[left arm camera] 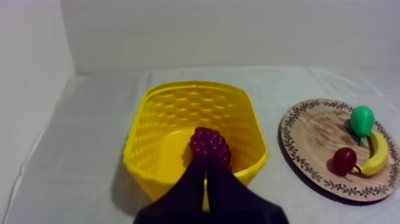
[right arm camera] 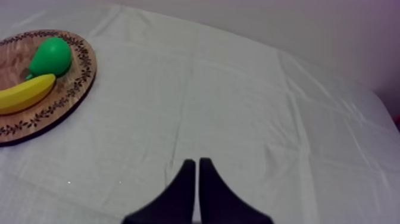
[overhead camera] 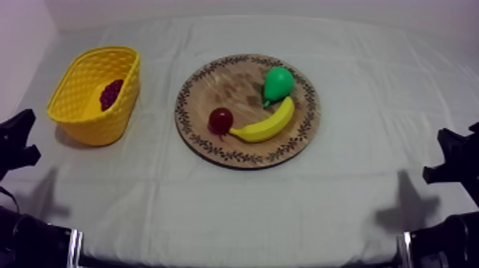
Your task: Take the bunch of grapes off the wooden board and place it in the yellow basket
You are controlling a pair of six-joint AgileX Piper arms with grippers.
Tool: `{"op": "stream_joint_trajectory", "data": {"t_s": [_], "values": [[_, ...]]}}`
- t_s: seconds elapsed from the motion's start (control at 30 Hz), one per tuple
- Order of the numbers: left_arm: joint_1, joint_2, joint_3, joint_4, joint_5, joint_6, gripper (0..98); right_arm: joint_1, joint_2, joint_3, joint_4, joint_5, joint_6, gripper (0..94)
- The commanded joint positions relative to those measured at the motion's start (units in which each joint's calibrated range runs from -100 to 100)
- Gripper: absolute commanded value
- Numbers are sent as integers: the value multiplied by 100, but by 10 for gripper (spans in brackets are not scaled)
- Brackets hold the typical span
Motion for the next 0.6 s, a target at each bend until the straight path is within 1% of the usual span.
{"op": "stream_joint_trajectory", "data": {"t_s": [0.0, 0.07, 0.13, 0.23, 0.3, 0.37, 0.43, 0.57], "values": [[12, -66, 152, -39, -2, 28, 0, 1, -2, -1, 1, 0, 0, 5], [21, -91, 306, -103, 4, 60, 0, 1, -2, -1, 1, 0, 0, 5], [25, -104, 490, -159, -37, 157, 0, 1, -2, -1, 1, 0, -1, 5], [32, -112, 698, -310, -117, 413, 0, 1, -2, -1, 1, 0, 1, 5], [34, -114, 791, -423, -195, 684, 0, 1, -2, -1, 1, 0, 1, 5], [35, -115, 868, -495, -301, 867, 0, 1, -2, -1, 1, 0, 0, 5], [35, -116, 916, -533, -383, 955, 0, 1, -2, -1, 1, 0, 1, 5], [30, -116, 965, -562, -454, 987, 0, 1, -2, -1, 1, 0, 0, 5]]}}
